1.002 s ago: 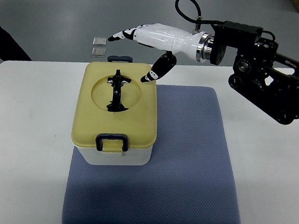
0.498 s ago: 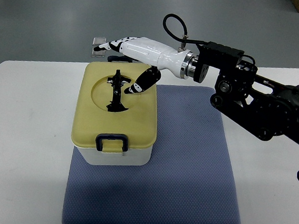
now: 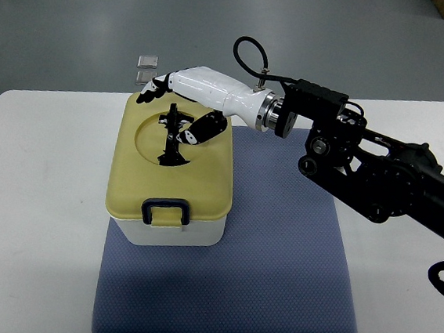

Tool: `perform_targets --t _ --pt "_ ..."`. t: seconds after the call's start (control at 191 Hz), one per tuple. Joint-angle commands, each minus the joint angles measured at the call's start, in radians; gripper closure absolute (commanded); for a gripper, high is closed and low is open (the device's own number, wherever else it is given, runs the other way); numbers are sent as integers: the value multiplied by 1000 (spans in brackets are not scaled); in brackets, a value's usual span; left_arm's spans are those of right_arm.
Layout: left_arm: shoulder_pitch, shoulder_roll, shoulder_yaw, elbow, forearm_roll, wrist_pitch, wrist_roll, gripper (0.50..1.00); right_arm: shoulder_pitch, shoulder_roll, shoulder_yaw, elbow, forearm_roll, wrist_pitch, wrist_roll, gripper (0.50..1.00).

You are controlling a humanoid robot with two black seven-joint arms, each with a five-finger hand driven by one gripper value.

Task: Open white storage box with right hand
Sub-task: 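Lift the yellow lid up off the white box with the right hand, then carry the lid beside the box and lower it onto the mat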

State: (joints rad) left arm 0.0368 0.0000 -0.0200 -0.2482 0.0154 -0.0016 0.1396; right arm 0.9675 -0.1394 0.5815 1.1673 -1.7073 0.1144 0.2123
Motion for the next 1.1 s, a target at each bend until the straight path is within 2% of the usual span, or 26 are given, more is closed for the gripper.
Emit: perform_targets --t 0.0,0.352,0.54,0.714,0.829,0.976,1.097 --pt "0 0 0 1 0 0 0 500 -1 4 0 0 0 -10 1 1000" --pt "0 0 0 1 0 0 0 500 14 14 40 23 15 -12 1 1000" --pt "0 0 0 3 0 0 0 500 79 -17 110 38 31 4 1 1000" --pt "0 0 0 3 0 0 0 500 120 -152 129 46 98 73 10 1000" --pt "0 0 0 3 0 0 0 500 123 -273 126 46 123 102 56 1000" --pt "0 0 3 3 0 0 0 500 106 -448 109 41 123 182 107 1000" --pt "0 0 5 1 0 0 0 500 62 -571 95 40 120 220 128 1000"
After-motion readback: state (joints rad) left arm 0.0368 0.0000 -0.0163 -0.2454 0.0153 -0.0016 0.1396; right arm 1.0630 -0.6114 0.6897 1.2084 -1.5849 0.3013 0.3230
